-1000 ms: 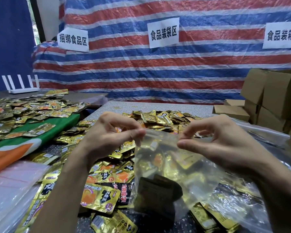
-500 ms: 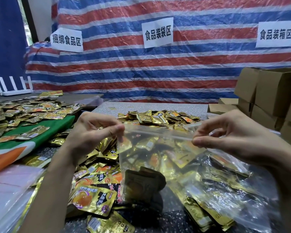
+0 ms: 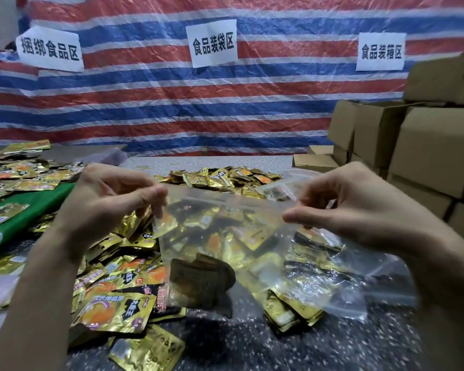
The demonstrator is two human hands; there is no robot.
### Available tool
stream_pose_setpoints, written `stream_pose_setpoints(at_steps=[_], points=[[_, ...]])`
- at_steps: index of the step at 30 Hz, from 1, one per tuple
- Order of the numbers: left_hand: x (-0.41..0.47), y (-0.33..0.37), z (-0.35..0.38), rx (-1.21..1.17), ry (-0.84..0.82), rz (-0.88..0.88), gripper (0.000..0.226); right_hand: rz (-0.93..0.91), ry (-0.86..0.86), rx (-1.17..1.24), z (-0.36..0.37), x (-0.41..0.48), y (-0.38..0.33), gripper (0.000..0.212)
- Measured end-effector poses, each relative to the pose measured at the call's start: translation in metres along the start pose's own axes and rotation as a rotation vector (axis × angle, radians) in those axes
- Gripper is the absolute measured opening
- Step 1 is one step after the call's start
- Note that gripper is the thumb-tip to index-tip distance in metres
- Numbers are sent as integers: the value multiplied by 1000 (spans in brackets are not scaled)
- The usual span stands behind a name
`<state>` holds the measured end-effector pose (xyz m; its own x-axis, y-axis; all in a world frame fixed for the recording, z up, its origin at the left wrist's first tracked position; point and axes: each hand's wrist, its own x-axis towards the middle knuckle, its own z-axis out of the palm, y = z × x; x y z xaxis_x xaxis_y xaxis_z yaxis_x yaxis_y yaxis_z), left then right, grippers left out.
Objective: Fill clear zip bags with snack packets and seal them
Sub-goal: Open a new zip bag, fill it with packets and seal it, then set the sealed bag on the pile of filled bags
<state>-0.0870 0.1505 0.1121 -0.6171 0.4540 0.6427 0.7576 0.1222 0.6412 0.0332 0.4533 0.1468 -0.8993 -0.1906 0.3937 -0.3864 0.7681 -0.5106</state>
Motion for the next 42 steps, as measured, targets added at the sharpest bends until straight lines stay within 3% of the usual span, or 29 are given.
stream_pose_setpoints(at_steps=[3,8,13,17,19,21,23,28,36,42], points=[[0,20,15,-18,-59,5,20,32,90,1,-19,-29,-7,36],[-2,51,72,41,-125,20,22,198,236,15,-50,-70,7,9],[3,68,160,-272,-234,-211,21,431,402,-96,-80,-90,55,18],[29,71,226,-449,-175,-391,23,588,629,-114,-89,-81,110,12],[42,66,252,-428,-143,-437,24,631,678,-34,-86,-71,130,4],[50,56,274,-343,-146,-475,23,651,616,14,-76,-60,140,31],[51,46,288,-266,-158,-512,21,638,504,-3,-58,-55,142,50],[38,35,287,-262,-114,-577,49,549,458,-47,-12,-49,127,32],[-5,22,208,-141,148,-418,7,293,575,94,58,-29,90,7],[-69,-1,134,47,225,-468,4,142,463,312,123,-7,60,16]])
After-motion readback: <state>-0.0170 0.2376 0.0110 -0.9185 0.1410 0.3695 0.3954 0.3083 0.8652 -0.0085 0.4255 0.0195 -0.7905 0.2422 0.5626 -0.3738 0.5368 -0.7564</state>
